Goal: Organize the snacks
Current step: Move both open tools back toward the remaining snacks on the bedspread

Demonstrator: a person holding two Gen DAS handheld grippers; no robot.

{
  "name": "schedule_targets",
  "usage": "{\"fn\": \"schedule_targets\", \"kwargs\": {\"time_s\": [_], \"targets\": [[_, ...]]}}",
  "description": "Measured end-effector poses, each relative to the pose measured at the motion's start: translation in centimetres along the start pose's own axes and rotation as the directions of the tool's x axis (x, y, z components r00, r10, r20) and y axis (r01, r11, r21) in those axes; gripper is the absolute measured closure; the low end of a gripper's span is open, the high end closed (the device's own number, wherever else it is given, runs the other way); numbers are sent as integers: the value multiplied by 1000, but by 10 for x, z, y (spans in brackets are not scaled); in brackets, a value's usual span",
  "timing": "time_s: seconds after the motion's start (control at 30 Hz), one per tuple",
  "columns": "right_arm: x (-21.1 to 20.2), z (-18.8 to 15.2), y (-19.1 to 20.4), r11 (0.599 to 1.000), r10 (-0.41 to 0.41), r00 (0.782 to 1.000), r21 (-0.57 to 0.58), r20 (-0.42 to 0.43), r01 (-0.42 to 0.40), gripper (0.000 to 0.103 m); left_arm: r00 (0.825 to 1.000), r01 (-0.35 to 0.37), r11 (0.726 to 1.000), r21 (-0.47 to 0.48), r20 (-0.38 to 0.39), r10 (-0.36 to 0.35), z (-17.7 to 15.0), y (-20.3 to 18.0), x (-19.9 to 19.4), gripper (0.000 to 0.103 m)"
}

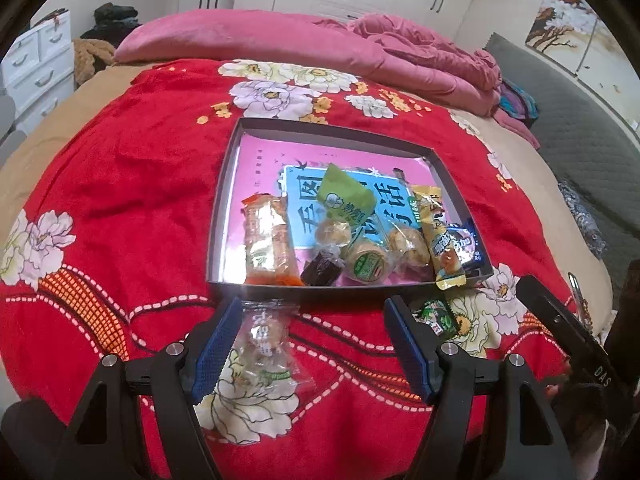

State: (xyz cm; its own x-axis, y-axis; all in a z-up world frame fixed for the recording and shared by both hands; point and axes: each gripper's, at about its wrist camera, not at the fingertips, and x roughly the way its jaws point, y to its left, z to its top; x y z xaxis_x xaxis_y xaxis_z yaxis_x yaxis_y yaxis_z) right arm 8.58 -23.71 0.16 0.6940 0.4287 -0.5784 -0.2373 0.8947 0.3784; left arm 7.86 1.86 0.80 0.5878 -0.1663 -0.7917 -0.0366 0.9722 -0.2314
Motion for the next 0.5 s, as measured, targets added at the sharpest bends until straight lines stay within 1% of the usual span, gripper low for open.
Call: {"fn": "schedule_targets", "kwargs": {"time_s": [0.17, 0.37, 0.5], "targets": [[2, -4, 2, 1000, -7, 1000, -4, -20, 7, 20, 1000, -13, 1000, -13, -7, 13, -8, 9, -2, 28], [6, -12, 7, 1000, -15, 998, -26, -64, 14, 20, 1000, -27, 999, -35, -11, 26, -17, 23, -4, 28], [9, -18, 5, 1000, -17, 995, -9, -95, 16, 20, 999, -35, 998, -45, -26, 34, -25, 32, -4, 28]]}}
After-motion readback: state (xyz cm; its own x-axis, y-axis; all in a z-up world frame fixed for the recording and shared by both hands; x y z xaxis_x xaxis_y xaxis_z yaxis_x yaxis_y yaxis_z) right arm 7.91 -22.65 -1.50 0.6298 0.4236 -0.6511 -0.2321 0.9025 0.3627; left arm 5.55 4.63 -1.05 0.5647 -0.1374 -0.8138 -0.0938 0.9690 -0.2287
